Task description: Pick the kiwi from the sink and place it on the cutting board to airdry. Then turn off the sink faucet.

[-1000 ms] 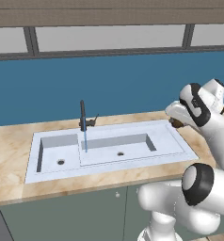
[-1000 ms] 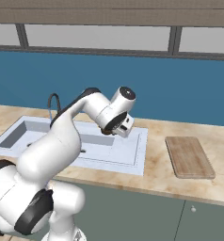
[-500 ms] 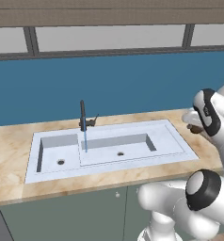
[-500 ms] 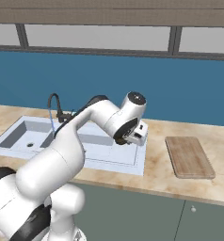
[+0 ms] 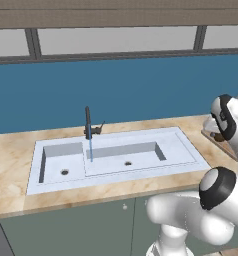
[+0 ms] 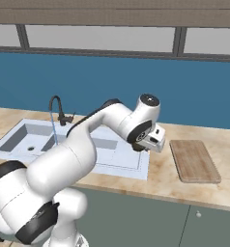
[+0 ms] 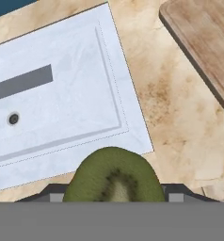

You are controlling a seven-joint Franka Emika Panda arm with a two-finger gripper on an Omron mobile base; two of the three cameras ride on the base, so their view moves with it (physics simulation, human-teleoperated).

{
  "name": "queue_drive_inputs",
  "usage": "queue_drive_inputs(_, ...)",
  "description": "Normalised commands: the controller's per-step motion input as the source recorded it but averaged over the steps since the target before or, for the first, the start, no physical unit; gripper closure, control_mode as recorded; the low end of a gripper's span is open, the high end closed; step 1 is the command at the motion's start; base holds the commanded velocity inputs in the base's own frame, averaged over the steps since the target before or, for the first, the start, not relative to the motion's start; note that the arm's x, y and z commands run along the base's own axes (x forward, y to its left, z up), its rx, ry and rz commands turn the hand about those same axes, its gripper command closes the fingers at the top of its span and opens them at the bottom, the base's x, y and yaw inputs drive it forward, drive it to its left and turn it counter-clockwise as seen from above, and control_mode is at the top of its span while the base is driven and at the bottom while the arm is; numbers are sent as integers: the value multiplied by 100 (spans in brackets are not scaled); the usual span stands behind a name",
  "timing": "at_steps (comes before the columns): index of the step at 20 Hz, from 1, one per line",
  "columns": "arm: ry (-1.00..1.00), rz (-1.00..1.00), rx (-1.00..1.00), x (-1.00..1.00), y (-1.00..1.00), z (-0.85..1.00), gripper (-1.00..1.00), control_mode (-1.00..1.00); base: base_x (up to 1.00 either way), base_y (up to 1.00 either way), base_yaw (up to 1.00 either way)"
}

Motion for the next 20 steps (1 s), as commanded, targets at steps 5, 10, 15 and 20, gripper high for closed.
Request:
queue_drive_inputs(5, 0, -3, 0, -7, -18, 0, 100, -100, 0, 0, 0)
queue_drive_inputs(10, -4, -1, -5, 5, -15, -7, 100, -100, 0, 0, 0)
queue_drive_inputs(15, -4, -5, -12, 9, -43, -5, 100, -100, 0, 0, 0)
queue_drive_inputs(20, -1, -5, -5, 5, -48, -4, 100, -100, 0, 0, 0)
